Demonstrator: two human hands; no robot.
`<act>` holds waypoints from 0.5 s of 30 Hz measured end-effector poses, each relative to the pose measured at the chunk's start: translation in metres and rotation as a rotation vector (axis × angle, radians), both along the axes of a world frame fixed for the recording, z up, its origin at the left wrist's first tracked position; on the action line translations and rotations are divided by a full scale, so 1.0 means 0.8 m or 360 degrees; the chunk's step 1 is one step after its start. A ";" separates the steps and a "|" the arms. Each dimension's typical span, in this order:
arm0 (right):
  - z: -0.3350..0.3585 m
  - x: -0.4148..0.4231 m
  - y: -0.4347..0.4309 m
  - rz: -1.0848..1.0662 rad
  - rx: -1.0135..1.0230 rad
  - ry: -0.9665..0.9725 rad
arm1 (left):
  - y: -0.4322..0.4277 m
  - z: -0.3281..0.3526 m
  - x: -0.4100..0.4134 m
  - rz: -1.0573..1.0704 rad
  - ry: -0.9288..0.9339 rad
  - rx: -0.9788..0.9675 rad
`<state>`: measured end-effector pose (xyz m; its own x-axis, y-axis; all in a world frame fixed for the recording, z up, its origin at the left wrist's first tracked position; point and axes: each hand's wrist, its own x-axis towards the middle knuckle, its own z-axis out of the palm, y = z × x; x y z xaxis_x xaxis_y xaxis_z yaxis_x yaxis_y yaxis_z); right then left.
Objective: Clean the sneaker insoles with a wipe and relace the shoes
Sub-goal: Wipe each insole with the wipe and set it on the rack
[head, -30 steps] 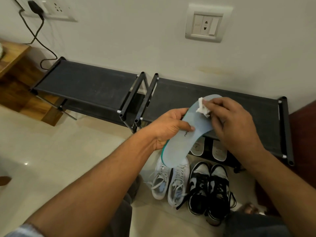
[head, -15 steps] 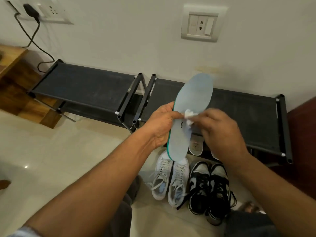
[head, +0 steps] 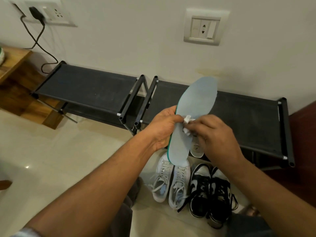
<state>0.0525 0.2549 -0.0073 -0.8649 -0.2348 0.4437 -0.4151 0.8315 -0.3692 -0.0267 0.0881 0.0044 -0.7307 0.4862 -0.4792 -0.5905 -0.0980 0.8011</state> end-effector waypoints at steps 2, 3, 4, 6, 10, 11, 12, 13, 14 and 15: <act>-0.001 -0.016 0.027 -0.0306 -0.0123 -0.0014 | 0.001 -0.002 -0.001 -0.0010 0.0028 -0.0068; 0.001 -0.022 0.035 -0.0399 -0.0158 -0.0021 | 0.000 -0.001 -0.001 -0.0009 0.0038 -0.0087; 0.001 -0.022 0.034 -0.0401 -0.0140 -0.0017 | 0.001 0.001 -0.001 -0.0010 0.0037 -0.0073; -0.005 -0.006 0.007 -0.0135 0.0084 -0.0025 | 0.002 0.003 0.000 -0.0014 0.0003 0.0025; -0.003 -0.017 0.027 -0.0284 -0.0092 0.0005 | 0.002 0.001 0.002 -0.0053 0.0040 -0.0034; 0.001 -0.023 0.035 -0.0413 -0.0162 0.0005 | 0.000 0.001 0.002 -0.0058 0.0051 -0.0052; 0.003 -0.025 0.035 -0.0450 -0.0178 -0.0008 | 0.000 0.003 0.002 -0.0064 0.0053 -0.0047; 0.003 -0.020 0.026 -0.0403 -0.0137 -0.0020 | 0.000 0.003 0.002 -0.0067 0.0046 -0.0028; 0.002 -0.009 0.010 -0.0248 -0.0039 -0.0018 | 0.001 0.002 0.002 -0.0062 0.0031 -0.0003; -0.001 -0.002 0.002 -0.0091 0.0024 0.0003 | 0.001 0.001 0.003 -0.0055 0.0019 0.0015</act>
<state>0.0509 0.2561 -0.0079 -0.8764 -0.1914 0.4419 -0.3671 0.8594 -0.3559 -0.0241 0.0889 0.0050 -0.7189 0.5160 -0.4659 -0.5843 -0.0854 0.8070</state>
